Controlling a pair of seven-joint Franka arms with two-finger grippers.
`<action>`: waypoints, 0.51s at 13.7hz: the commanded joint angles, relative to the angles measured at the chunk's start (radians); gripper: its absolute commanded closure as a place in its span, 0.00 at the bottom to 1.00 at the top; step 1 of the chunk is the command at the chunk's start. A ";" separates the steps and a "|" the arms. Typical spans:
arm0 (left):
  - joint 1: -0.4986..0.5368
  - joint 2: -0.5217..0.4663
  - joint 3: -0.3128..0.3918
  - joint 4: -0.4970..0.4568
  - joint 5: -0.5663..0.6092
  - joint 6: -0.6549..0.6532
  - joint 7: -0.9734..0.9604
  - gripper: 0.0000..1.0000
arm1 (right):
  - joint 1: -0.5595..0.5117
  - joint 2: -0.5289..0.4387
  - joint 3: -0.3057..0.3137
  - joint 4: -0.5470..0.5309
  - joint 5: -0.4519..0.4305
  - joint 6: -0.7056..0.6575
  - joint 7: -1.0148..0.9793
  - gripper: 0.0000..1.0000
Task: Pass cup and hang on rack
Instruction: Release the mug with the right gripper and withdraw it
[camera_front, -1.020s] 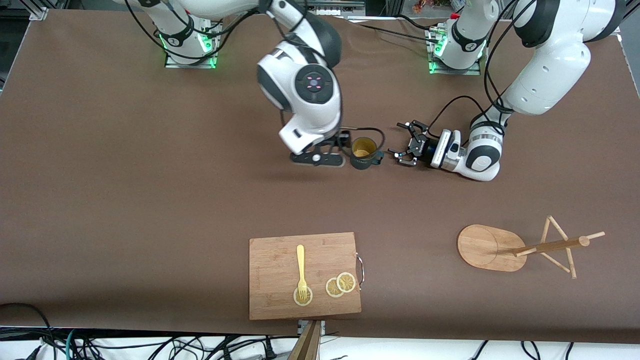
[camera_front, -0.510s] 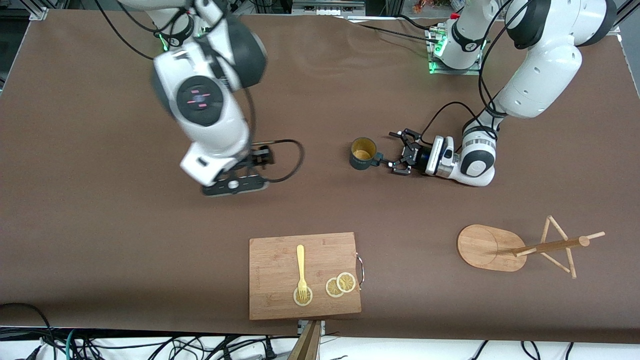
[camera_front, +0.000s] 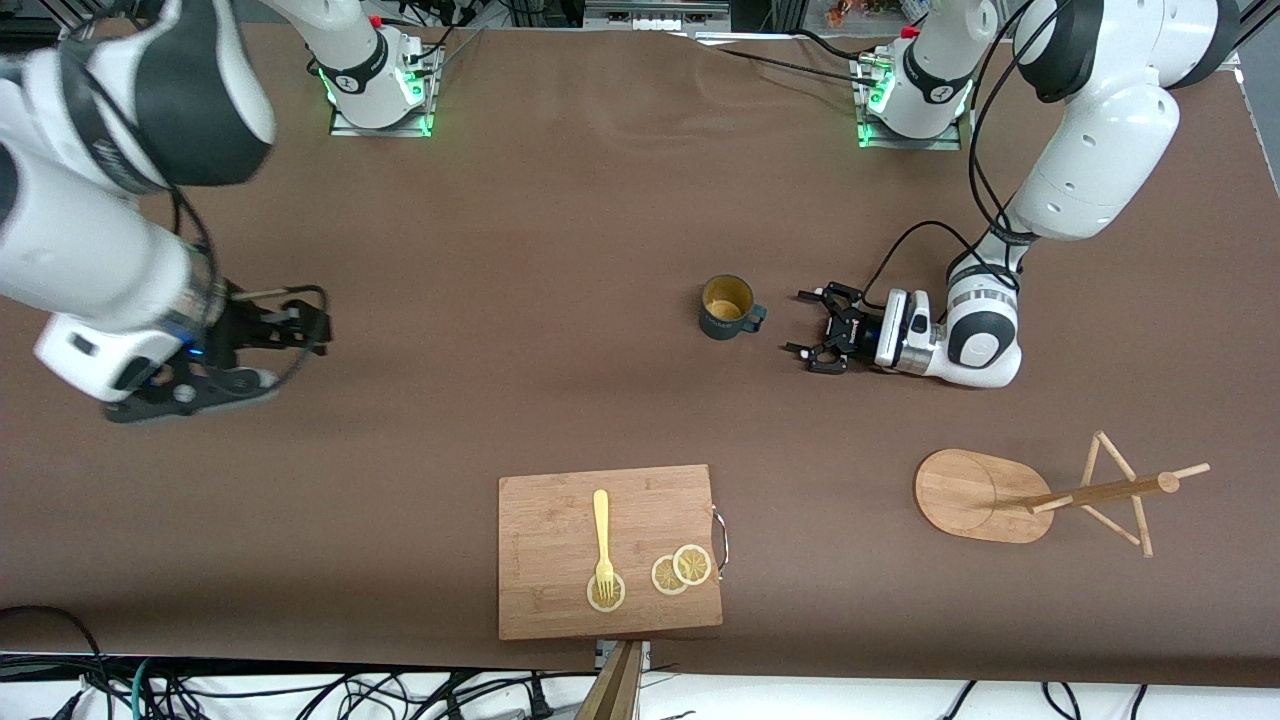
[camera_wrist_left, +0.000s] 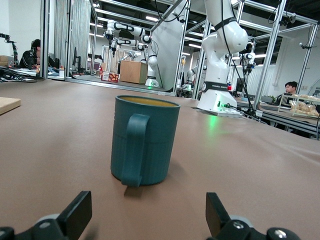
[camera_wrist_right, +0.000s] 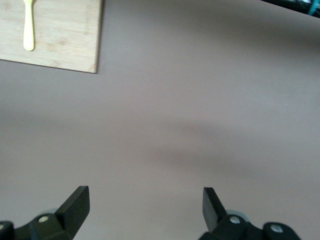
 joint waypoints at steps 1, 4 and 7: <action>-0.011 0.007 -0.032 0.009 -0.030 0.014 0.043 0.00 | -0.070 -0.147 0.016 -0.131 -0.001 -0.028 -0.016 0.00; -0.025 0.008 -0.037 0.015 -0.064 0.019 0.043 0.00 | -0.151 -0.235 0.016 -0.153 0.004 -0.043 -0.013 0.00; -0.046 0.013 -0.055 0.015 -0.109 0.033 0.046 0.00 | -0.197 -0.282 0.013 -0.179 -0.005 -0.043 -0.020 0.00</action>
